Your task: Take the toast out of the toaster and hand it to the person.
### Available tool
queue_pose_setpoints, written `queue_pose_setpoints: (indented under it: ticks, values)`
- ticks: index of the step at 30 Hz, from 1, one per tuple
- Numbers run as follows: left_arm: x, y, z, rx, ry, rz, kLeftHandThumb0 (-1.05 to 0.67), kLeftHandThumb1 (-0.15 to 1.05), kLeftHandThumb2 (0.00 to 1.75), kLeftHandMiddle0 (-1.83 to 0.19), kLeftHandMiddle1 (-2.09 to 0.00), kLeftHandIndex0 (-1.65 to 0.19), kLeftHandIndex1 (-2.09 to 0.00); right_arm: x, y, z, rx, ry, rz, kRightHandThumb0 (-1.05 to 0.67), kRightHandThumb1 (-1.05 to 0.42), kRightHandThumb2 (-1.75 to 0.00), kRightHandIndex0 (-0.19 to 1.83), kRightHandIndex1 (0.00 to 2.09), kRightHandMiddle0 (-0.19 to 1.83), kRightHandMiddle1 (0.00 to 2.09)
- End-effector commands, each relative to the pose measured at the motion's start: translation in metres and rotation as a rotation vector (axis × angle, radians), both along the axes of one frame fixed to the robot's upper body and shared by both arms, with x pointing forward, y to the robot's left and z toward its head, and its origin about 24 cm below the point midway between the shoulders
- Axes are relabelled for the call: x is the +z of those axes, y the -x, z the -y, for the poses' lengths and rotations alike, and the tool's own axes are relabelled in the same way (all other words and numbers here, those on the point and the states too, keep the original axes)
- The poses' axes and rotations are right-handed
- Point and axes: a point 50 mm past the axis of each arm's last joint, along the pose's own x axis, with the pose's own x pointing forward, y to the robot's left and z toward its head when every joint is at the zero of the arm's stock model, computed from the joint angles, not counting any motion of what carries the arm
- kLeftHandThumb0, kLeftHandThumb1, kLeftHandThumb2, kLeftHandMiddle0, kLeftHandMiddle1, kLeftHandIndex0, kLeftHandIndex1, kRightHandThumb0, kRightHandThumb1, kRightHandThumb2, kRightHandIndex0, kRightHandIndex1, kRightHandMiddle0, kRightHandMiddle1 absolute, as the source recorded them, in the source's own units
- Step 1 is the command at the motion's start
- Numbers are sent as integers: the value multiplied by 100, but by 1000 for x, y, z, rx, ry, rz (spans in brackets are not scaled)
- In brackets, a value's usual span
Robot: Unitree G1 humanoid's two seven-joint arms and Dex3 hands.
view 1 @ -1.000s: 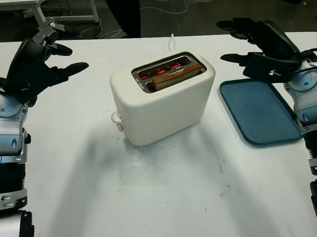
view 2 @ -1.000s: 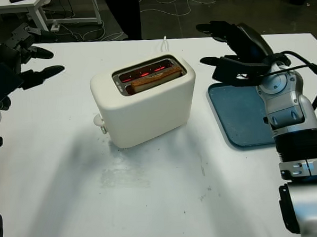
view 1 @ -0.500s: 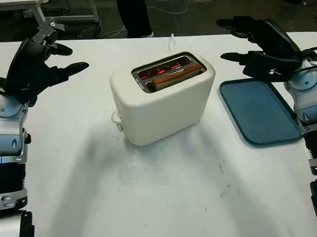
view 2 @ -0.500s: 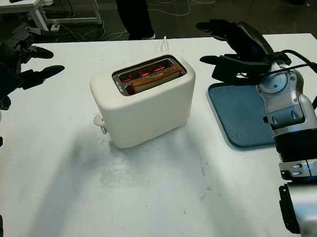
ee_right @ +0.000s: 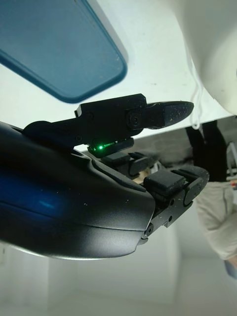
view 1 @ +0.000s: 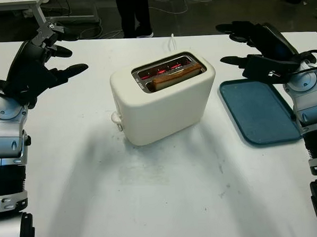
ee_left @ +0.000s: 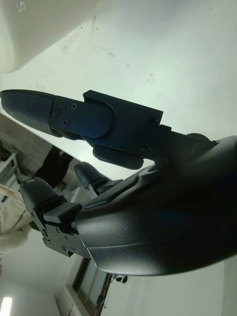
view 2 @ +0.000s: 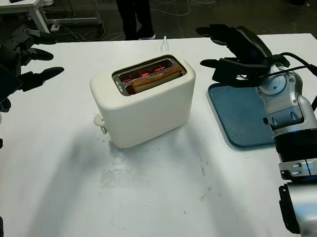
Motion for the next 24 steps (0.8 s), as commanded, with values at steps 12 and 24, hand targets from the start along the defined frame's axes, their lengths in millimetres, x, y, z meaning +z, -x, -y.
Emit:
queue_pose_setpoints:
  ticks: [12, 24]
  values:
    - [0, 0, 0, 3, 9, -3, -76, 89, 0, 0, -120, -3, -105, -2, 1, -2, -6, 6, -14, -33, -92, -17, 43, 0, 40, 0]
    - [-1, 1, 0, 5, 3, -5, -75, 90, 0, 0, -119, -2, -106, -3, 1, -3, -6, -4, -8, -32, -92, -16, 43, 0, 41, 1]
